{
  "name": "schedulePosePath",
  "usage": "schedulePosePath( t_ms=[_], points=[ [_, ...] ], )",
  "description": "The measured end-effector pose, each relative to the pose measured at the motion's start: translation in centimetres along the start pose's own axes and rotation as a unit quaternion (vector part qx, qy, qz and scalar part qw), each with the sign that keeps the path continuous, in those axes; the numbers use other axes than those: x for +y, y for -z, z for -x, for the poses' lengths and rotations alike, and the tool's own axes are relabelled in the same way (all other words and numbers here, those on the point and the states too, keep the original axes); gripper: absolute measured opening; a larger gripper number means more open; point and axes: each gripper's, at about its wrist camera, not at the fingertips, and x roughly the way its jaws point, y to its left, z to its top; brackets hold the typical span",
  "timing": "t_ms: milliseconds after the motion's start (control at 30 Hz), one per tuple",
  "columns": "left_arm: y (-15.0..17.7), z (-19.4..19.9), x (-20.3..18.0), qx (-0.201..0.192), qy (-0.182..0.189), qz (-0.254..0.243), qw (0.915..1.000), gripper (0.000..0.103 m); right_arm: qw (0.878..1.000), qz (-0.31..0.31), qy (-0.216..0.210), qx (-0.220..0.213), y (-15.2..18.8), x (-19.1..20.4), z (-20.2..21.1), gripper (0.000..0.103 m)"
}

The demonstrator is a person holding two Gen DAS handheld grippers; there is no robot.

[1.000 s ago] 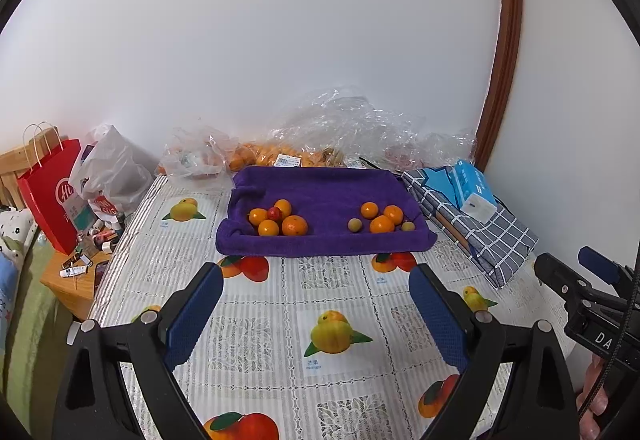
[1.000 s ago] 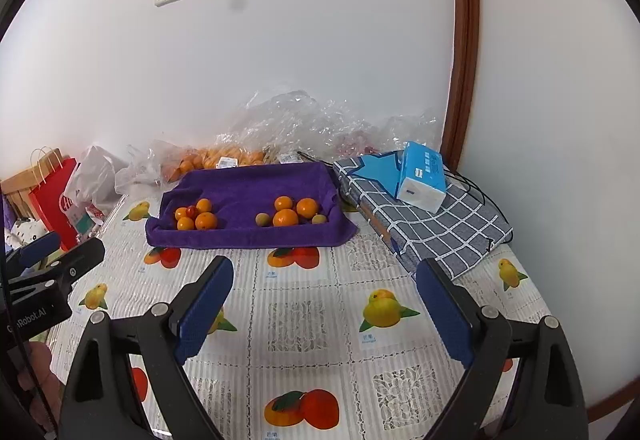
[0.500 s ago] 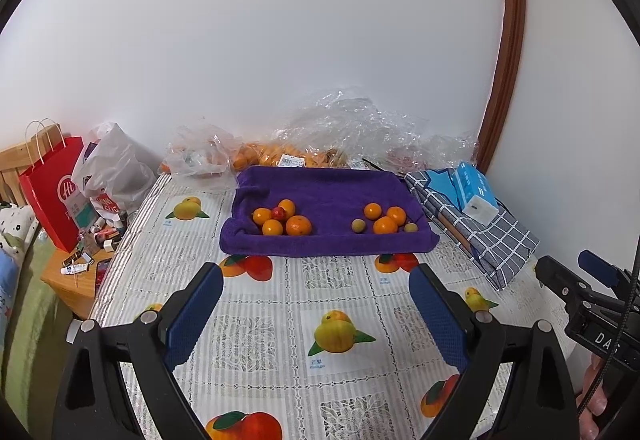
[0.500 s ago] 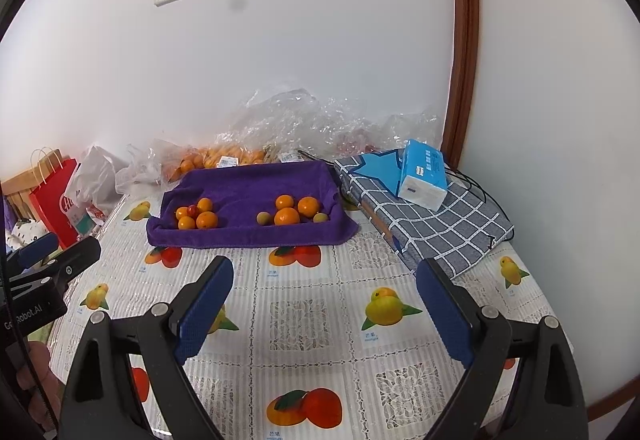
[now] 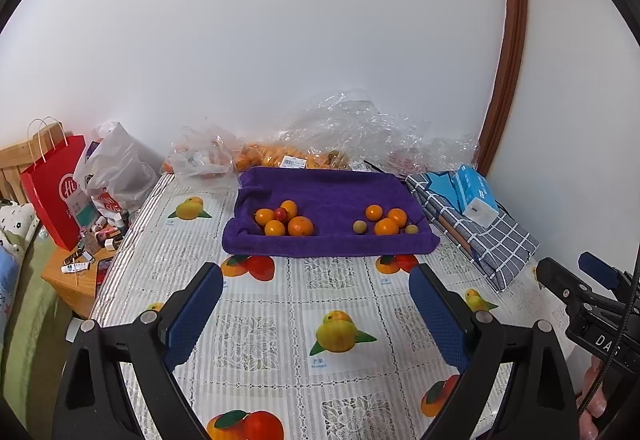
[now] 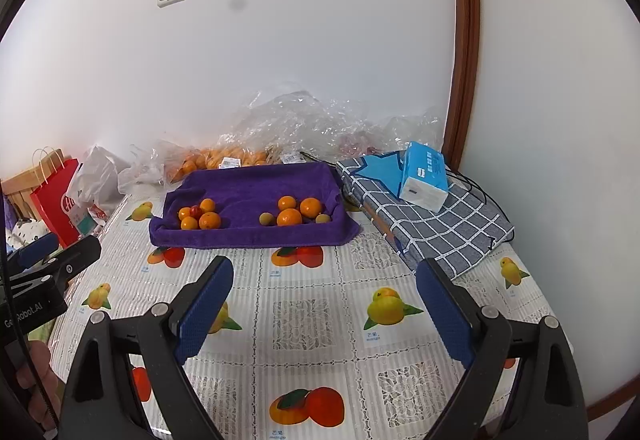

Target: Organize fruits

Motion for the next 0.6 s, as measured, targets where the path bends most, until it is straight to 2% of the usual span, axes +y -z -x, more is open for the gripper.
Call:
schedulePosePath(
  t_ms=[600],
  points=[
    [0.29, 0.38, -0.35, -0.004, -0.001, 0.005, 1.0000, 0.095, 1.000, 0.000, 0.001, 0.000, 0.01, 0.25, 0.13, 0.092]
  ],
)
